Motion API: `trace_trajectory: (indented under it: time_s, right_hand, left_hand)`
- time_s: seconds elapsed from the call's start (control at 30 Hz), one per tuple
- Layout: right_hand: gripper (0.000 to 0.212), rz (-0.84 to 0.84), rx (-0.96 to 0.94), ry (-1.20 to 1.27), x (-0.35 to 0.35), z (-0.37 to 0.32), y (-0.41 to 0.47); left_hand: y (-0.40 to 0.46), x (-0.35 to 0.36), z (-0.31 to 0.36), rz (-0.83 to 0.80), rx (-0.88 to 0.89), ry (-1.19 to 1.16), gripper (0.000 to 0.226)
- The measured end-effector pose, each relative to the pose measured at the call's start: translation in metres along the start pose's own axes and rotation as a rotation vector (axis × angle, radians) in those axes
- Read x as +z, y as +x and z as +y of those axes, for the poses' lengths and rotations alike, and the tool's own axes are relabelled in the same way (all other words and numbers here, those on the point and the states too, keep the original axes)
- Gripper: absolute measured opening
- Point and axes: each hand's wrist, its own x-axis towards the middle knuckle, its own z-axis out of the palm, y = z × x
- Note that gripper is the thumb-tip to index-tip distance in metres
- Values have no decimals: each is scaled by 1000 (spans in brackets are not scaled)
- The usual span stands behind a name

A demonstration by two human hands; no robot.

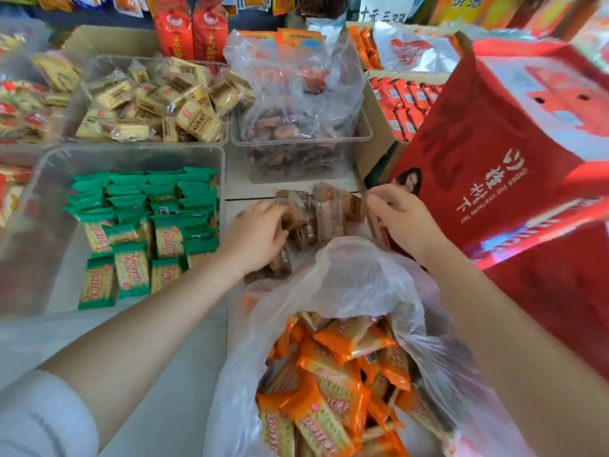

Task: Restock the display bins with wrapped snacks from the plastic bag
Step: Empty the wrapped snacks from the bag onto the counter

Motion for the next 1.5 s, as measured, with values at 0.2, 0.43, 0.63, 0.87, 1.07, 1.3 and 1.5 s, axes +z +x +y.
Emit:
trace_trajectory:
  time_s: [0.2, 0.43, 0.63, 0.87, 1.07, 1.3, 1.5]
  right_hand:
    - [11, -287, -71, -231, -20, 45, -147]
    - [31, -884, 4, -917, 5, 137, -259]
    - [52, -692, -144, -1067, 6, 172, -296]
    - [59, -186, -125, -770, -32, 135, -281]
    - [65, -37, -93, -614, -43, 130, -267]
    - [55, -224, 111, -635, 2, 154, -246]
    - [67, -135, 310, -488, 30, 155, -247]
  left_hand:
    - [-88, -3, 77, 210, 403, -169, 28]
    - [-161, 56, 124, -129, 653, -166, 29]
    - [-187, 96, 144, -581, 507, -37, 34]
    - [-212, 142, 164, -776, 538, 209, 53]
    - [-220, 156, 164, -637, 385, 118, 58]
    - [-211, 139, 165, -660, 104, -42, 40]
    - [-202, 72, 139, -360, 109, -283, 23]
